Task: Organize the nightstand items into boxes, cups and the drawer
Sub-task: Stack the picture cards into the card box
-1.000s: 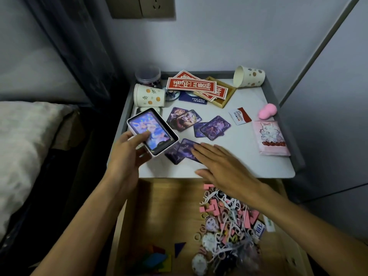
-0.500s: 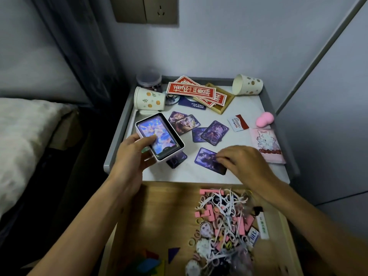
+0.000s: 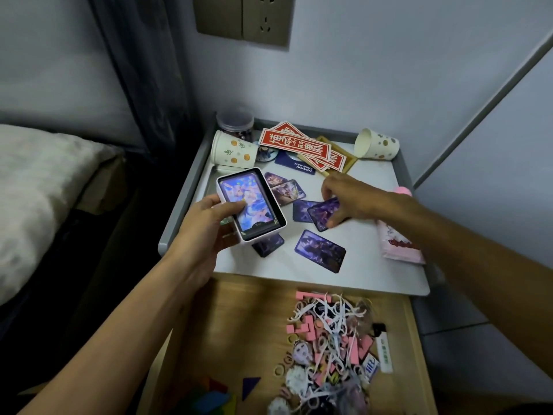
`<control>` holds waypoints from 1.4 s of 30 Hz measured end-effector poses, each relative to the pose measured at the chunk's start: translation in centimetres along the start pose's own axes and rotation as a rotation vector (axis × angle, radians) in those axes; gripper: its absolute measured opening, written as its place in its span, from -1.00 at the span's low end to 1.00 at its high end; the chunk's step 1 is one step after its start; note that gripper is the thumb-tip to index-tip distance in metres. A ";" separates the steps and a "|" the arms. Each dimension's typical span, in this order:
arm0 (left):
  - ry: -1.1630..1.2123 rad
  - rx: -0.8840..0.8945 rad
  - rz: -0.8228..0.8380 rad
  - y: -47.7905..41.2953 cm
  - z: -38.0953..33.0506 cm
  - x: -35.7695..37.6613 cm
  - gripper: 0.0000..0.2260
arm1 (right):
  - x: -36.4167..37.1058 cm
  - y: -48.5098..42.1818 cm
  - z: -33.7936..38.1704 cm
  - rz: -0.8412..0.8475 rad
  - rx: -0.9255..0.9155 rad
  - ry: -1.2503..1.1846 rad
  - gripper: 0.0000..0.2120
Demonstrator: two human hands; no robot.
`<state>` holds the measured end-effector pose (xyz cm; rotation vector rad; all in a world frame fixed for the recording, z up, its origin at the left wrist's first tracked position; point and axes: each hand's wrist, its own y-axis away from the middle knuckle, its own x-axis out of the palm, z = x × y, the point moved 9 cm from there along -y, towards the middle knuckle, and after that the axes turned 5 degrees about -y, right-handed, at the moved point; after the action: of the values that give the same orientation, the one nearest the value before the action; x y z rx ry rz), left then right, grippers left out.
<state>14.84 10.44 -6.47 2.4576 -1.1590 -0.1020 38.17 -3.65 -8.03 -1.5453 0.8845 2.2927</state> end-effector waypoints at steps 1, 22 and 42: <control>-0.003 -0.002 -0.001 0.1 0.0 -0.1 -0.82 | 0.1 0.1 0.0 -0.011 -0.002 -0.006 -0.51; 0.087 -0.063 0.015 0.2 0.2 -0.3 -0.81 | 0.6 0.7 1.2 -0.065 0.106 -0.115 -0.30; -0.046 -0.167 0.133 0.6 3.4 2.9 -0.66 | 0.7 11.7 2.7 -0.301 0.086 -1.298 -0.82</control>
<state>15.47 6.81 -9.01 2.2378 -1.2762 -0.2080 29.94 -11.35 -3.86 0.0489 0.3111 2.2840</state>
